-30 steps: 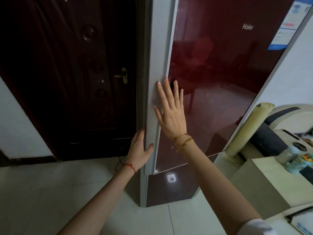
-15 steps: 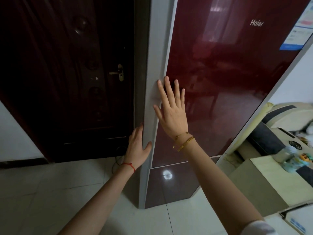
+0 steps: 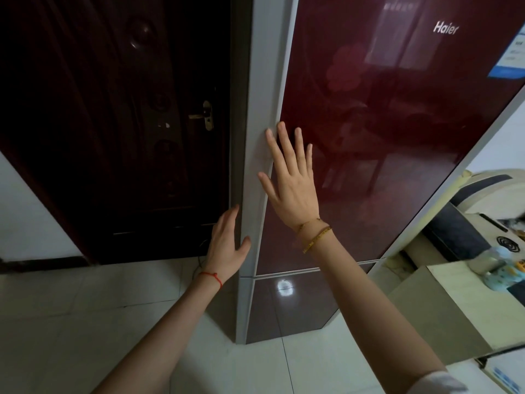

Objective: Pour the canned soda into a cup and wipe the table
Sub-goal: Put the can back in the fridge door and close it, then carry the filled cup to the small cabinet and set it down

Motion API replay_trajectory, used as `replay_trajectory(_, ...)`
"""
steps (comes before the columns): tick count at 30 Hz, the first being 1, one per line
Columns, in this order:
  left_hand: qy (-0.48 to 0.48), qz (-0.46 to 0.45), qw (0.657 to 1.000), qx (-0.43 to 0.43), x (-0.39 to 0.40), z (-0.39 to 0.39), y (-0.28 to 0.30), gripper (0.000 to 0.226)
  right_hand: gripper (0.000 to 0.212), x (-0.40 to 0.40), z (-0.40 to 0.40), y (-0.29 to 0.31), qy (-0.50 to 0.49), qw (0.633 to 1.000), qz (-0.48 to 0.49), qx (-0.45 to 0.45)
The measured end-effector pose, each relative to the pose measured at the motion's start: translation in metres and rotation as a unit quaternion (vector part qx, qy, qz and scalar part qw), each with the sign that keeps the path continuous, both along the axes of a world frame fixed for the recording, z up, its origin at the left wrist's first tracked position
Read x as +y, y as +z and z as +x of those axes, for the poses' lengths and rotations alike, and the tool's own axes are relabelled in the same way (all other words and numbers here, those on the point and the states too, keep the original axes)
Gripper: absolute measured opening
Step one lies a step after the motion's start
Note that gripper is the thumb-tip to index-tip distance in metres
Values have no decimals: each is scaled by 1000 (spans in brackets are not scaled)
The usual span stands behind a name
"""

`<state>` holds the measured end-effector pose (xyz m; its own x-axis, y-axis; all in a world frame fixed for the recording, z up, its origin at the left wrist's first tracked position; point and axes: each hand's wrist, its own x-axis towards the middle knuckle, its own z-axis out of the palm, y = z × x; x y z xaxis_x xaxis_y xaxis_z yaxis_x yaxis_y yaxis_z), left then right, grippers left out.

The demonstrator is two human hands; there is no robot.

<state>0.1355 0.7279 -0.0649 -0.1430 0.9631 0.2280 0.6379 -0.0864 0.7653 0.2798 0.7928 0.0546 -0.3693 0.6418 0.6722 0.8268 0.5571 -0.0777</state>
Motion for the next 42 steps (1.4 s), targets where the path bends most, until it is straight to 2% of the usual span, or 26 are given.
replay_trajectory(3,-2,13,1000,28,-5,-8,7,72,70,-10,4,-1,20,999,-30,39)
replay_trajectory(6,-19,19,998,55,-12,-17,19,69,70,-20,14,-6,8,998,-52,32)
replay_trajectory(12,-55,-4,988,141,-25,-28,37,67,69,-43,47,-28,-78,991,-106,-19)
replay_trajectory(18,-112,17,978,173,-36,-16,39,56,69,-78,83,-46,-134,967,-217,-9)
replay_trajectory(26,-250,39,951,177,-43,46,36,49,60,-147,150,-50,-220,929,-291,57)
replay_trajectory(32,-346,20,918,194,-52,113,33,48,51,-215,207,-61,-314,890,-325,65)
replay_trajectory(42,-480,17,853,206,-124,231,28,44,48,-360,285,-80,-453,820,-331,111)
